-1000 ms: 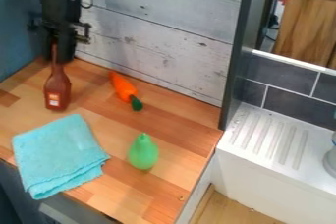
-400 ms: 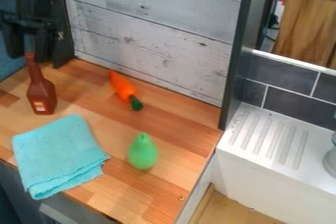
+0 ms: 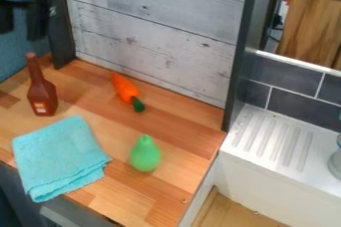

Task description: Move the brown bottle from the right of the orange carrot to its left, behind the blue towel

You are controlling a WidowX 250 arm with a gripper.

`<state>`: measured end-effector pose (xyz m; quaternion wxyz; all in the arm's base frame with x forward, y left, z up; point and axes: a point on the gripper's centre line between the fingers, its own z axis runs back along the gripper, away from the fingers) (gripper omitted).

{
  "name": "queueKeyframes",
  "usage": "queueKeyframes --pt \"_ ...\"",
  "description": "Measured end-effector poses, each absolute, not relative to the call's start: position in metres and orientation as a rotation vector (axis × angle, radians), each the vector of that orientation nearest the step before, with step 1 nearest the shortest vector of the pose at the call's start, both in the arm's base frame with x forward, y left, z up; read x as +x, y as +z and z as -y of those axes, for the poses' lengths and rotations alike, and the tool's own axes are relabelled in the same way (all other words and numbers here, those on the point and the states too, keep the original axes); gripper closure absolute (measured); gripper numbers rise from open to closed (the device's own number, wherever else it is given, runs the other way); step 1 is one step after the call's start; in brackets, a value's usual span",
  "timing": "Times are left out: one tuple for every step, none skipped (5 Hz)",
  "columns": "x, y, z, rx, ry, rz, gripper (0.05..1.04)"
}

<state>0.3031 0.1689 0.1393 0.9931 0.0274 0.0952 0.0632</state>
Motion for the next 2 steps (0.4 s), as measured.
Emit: queueKeyframes --pt "0.322 0.135 -0.126 0.061 -0.019 -0.144 0.083" --pt "0.329 0.123 -0.095 0.092 -0.111 -0.154 0.083"
